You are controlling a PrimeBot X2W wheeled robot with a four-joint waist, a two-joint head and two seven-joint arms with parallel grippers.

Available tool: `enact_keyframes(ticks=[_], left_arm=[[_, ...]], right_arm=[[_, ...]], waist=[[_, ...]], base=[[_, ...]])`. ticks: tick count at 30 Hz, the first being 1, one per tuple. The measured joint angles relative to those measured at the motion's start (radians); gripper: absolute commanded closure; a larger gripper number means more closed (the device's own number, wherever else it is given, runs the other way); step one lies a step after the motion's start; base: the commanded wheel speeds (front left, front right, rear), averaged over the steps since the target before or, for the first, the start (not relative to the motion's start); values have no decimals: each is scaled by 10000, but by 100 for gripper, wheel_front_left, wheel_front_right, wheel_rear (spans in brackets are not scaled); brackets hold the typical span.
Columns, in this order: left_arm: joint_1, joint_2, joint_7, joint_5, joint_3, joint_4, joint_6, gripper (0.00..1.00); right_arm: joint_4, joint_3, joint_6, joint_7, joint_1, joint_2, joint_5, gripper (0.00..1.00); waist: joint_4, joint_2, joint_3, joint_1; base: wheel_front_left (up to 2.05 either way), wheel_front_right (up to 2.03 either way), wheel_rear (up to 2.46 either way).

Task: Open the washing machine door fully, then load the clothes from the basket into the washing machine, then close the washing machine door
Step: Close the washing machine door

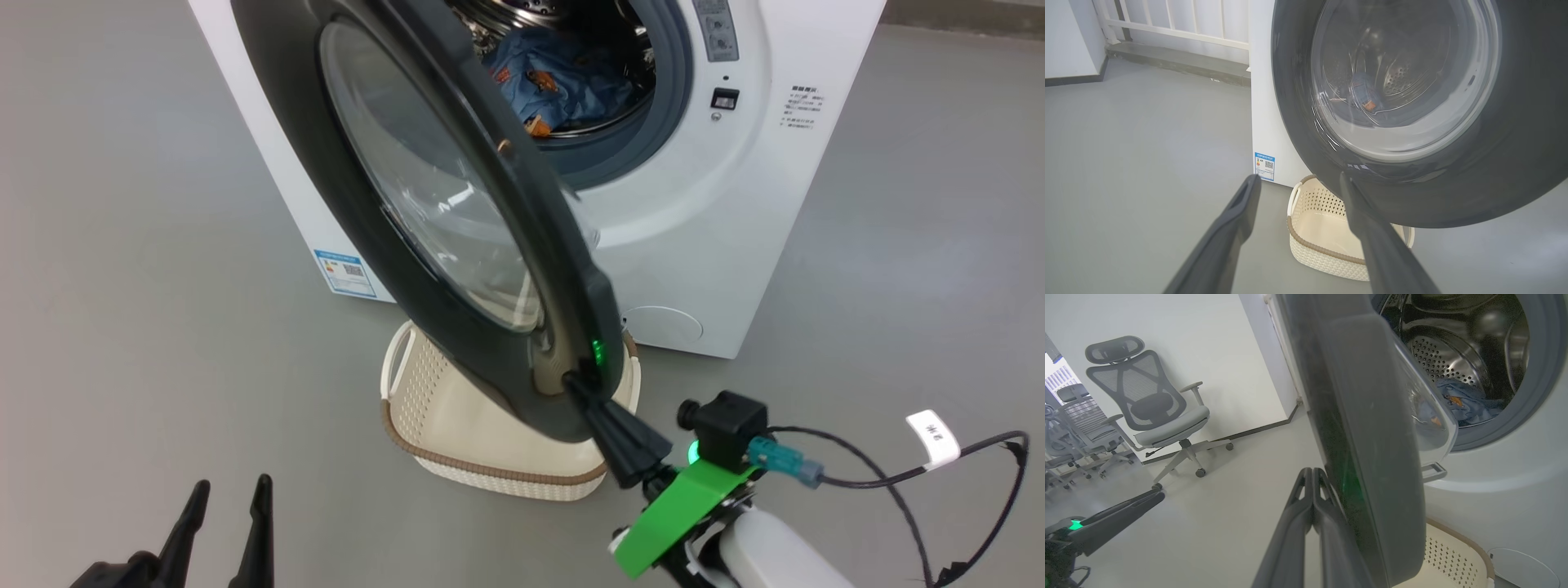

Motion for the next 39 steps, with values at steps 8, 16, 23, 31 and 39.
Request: enact_keyframes(ticks=[8,16,23,31,39], left_arm=[[-519,-19,-2,-19,-290,-105,0,0],[-1341,-102,-71,-163,-627,-226,0,0],[-2061,-336,-71,-199,-840,-351,0,0],[-2374,-414,-71,-286,-1011,-483,0,0],[-2861,-598,-71,-362,-1112,-510,0,0]], right_arm=[[251,-1409,-2,0,-748,-12,-424,100],[397,-2372,0,0,-1931,-142,-767,100],[548,-3323,-2,0,-2896,-431,-1120,100],[830,-4086,0,0,-3750,-464,-1386,100],[1043,-5110,-2,-2,-4594,-351,-1906,100]], waist=[[15,0,552,0],[75,0,1394,0],[249,0,2153,0],[465,1,2731,0],[670,1,3310,0]], base=[[0,0,0],[0,0,0],[0,0,0],[0,0,0],[0,0,0]])
